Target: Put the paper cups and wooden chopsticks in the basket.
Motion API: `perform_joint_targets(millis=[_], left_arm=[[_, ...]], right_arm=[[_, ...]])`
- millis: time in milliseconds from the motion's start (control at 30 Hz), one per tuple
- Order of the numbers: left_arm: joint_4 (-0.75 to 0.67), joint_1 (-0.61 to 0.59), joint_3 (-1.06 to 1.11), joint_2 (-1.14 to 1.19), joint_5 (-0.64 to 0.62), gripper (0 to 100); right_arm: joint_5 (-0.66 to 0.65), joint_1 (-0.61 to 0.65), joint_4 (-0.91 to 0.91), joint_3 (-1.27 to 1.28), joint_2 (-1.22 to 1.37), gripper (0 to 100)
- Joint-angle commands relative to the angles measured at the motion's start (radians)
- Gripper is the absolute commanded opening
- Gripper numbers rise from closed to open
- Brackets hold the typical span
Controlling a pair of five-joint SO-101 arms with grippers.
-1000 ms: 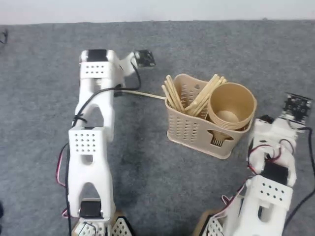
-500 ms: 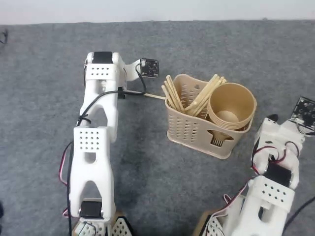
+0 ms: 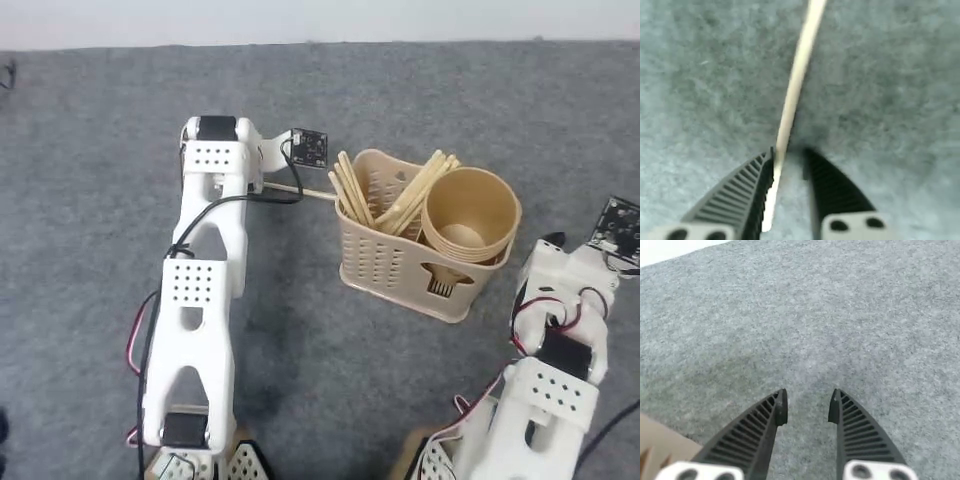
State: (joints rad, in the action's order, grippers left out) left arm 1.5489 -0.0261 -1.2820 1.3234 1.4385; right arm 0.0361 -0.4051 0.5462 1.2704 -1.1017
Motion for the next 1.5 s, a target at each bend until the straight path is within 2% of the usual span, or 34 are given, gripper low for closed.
perform_joint_targets(millis=[0, 267, 433, 567, 800, 1033, 1167, 1267, 1400, 1467], left_arm=[[-0.094, 0.029, -0.015, 0.068, 0.003, 2], [-0.072, 0.029, -0.015, 0.066, 0.008, 1], [0.058, 0.020, -0.015, -0.021, 0.012, 1], [0.213, 0.021, -0.005, -0.121, 0.069, 1], [0.210, 0.006, 0.197, -0.308, 0.068, 1], [0.209, 0.014, 0.526, -0.649, 0.160, 1], [0.209, 0.017, 0.618, -0.758, 0.164, 1], [0.123, 0.015, 0.624, -0.747, 0.127, 1], [-0.204, 0.009, 0.621, -0.626, -0.133, 2], [-0.321, 0.014, 0.619, -0.555, -0.224, 7]], right_arm=[[0.008, -0.004, -0.016, -0.008, -0.010, 15.0], [-0.029, 0.025, -0.016, -0.005, -0.010, 15.0], [-0.029, 0.025, -0.016, -0.005, -0.010, 15.0], [-0.029, 0.025, -0.016, -0.005, -0.010, 15.0], [-0.029, 0.025, -0.016, -0.005, -0.010, 15.0], [-0.029, 0.025, -0.016, -0.005, -0.010, 15.0], [-0.029, 0.025, -0.016, -0.005, -0.010, 15.0], [-0.029, 0.025, -0.016, -0.005, -0.010, 15.0], [-0.029, 0.025, -0.015, -0.005, -0.010, 15.0], [-0.031, 0.025, -0.013, -0.005, -0.010, 15.0]])
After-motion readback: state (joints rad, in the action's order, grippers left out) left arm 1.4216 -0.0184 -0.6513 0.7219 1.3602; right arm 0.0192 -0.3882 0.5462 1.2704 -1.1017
